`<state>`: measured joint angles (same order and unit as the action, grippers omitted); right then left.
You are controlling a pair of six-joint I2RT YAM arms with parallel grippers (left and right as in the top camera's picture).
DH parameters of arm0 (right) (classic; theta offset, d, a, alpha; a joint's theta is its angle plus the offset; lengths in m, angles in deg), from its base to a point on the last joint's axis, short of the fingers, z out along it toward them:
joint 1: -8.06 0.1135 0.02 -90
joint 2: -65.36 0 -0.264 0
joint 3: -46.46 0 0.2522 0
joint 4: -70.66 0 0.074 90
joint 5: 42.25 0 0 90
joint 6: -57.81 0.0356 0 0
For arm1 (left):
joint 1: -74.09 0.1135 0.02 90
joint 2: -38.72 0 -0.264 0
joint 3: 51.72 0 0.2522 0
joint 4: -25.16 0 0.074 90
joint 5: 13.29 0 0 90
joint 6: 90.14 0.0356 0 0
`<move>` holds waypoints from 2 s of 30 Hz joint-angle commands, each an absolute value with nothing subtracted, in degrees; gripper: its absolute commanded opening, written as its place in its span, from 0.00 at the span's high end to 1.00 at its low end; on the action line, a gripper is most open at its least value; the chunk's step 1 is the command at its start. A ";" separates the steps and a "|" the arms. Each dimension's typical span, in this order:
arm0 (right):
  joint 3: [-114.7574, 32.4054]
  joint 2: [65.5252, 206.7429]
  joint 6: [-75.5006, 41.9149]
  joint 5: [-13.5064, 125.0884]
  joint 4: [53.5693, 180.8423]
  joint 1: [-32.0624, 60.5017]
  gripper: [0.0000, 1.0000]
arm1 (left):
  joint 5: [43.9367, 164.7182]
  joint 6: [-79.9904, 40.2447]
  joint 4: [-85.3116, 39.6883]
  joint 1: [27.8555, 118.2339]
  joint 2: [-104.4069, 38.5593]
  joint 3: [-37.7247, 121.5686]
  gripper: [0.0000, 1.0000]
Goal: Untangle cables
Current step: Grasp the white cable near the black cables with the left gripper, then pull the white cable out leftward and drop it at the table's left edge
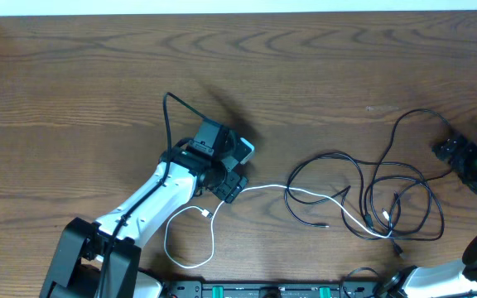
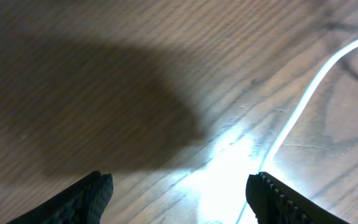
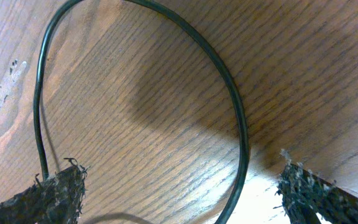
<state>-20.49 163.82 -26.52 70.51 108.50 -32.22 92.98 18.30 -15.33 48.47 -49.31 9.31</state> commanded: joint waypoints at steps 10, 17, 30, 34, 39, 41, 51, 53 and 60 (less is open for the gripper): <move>-20.75 164.08 -26.69 71.28 108.45 -32.35 0.02 | 100.04 19.81 -16.00 46.85 -49.33 7.52 0.26; -20.75 164.08 -26.67 71.28 108.50 -32.35 0.02 | 100.04 20.42 -15.74 46.85 -50.09 5.81 0.27; -20.75 164.08 -26.69 71.28 108.74 -32.35 0.01 | 82.67 14.83 -14.04 46.91 -52.19 5.57 0.93; -20.75 164.08 -26.69 71.28 108.69 -32.35 0.01 | 61.60 8.46 -14.04 46.91 -51.75 7.10 0.93; -20.75 164.08 -26.69 71.28 108.69 -32.35 0.01 | 35.50 7.42 -11.81 47.94 -48.41 9.46 0.92; -20.75 164.08 -26.69 71.25 108.67 -32.35 0.01 | 30.71 7.44 -9.53 49.60 -46.27 9.95 0.92; -20.75 164.08 -26.69 71.25 108.67 -32.35 0.01 | 28.64 6.63 5.55 58.80 -26.22 9.99 0.92; -20.75 164.08 -26.69 71.25 108.65 -32.35 0.01 | 28.64 6.65 8.63 61.12 -21.70 9.99 0.92; -20.75 164.08 -27.13 71.25 108.39 -32.35 0.01 | 28.62 10.78 10.03 68.49 -18.16 9.97 0.92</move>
<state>-20.49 163.82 -26.54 70.49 108.58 -32.22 29.80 7.85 9.90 64.84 -18.29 8.92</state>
